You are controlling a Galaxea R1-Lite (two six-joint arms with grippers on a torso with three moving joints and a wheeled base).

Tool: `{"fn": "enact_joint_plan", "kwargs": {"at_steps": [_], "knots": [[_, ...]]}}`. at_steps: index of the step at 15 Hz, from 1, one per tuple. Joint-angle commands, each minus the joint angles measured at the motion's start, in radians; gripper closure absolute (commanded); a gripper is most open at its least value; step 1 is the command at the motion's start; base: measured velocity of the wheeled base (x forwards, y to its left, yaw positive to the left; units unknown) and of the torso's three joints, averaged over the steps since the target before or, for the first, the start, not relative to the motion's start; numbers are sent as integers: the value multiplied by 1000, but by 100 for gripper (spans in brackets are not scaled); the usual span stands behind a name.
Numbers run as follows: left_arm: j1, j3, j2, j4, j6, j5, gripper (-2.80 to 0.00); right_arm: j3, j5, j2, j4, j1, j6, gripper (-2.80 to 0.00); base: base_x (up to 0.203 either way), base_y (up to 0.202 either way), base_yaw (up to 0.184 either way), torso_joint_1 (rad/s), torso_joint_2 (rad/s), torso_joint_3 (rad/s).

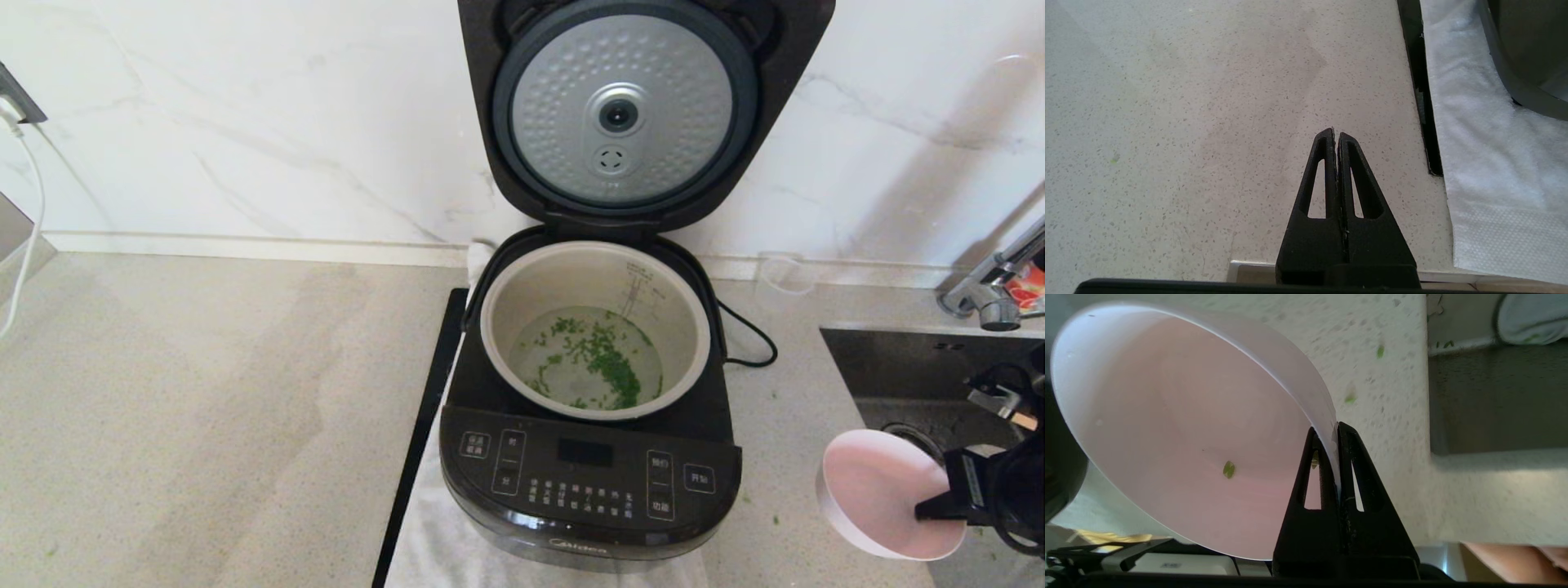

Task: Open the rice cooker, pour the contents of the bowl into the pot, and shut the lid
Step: Place the bowl on the table

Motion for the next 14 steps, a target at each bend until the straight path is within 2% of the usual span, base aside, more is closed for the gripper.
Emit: {"fn": "enact_joint_plan", "kwargs": {"at_steps": [1, 5, 8, 11, 14], "knots": [[0, 0, 0, 0, 0, 0, 0, 7, 10, 113, -31, -24, 0, 0, 0, 0, 0, 0, 0, 0], [0, 0, -1, 0, 0, 0, 0, 53, 10, 199, -135, -22, 3, 0, 0, 0, 0, 0, 0, 0], [0, 0, -1, 0, 0, 0, 0, 50, 10, 193, -145, 0, 7, 0, 0, 0, 0, 0, 0, 0], [0, 0, -1, 0, 0, 0, 0, 49, 12, 194, -162, 25, 44, 0, 0, 0, 0, 0, 0, 0], [0, 0, -1, 0, 0, 0, 0, 52, 15, 216, -262, 40, 86, 0, 0, 0, 0, 0, 0, 0]]}}
